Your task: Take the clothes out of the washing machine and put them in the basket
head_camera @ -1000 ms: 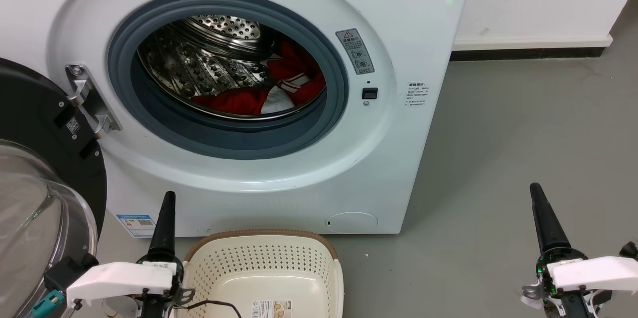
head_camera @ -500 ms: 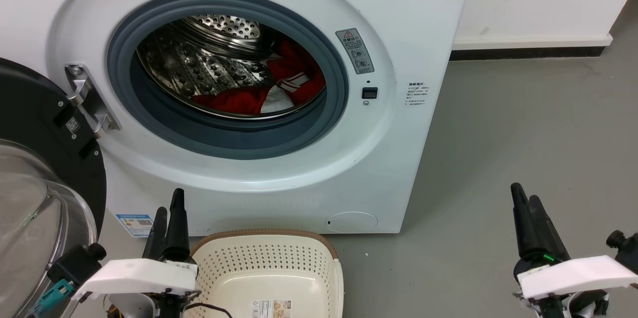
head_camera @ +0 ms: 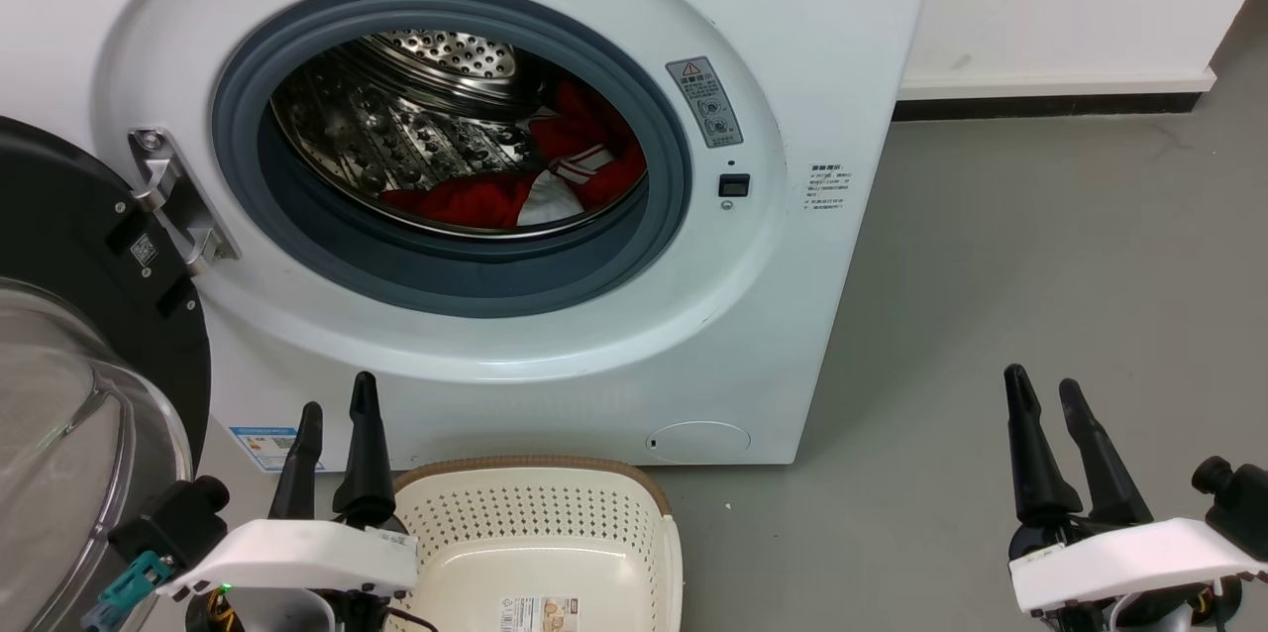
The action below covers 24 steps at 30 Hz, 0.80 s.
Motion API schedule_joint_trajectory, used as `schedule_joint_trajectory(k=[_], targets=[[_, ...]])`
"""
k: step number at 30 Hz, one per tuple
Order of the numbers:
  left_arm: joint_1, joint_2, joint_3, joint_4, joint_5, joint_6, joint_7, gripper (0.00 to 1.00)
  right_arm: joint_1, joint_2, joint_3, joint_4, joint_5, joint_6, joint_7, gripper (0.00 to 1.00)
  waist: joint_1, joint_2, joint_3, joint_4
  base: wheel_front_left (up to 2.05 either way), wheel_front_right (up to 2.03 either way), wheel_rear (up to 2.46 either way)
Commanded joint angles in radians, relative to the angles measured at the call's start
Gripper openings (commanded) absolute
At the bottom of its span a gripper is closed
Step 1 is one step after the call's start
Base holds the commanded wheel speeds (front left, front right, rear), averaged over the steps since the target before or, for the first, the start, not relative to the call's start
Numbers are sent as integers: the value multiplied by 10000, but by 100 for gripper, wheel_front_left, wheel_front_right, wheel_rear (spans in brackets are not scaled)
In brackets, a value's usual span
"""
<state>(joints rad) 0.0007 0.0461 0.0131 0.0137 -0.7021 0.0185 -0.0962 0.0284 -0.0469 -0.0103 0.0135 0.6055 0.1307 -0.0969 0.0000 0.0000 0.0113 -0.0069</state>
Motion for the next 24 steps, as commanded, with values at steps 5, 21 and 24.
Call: schedule_joint_trajectory(k=[5,21,24], targets=[[59,111,-144,-341,890,136,-240,100,81,-46,43,-348,-936,0,-223,100,0,0,8,0,0,0,0],[293,228,-416,-678,2556,408,-675,100,380,-47,132,-832,-2589,-1,-662,100,0,0,59,-19,0,0,0],[309,223,-423,-717,2754,381,-713,100,398,-48,142,-905,-2748,0,-715,100,0,0,70,-15,0,0,0]])
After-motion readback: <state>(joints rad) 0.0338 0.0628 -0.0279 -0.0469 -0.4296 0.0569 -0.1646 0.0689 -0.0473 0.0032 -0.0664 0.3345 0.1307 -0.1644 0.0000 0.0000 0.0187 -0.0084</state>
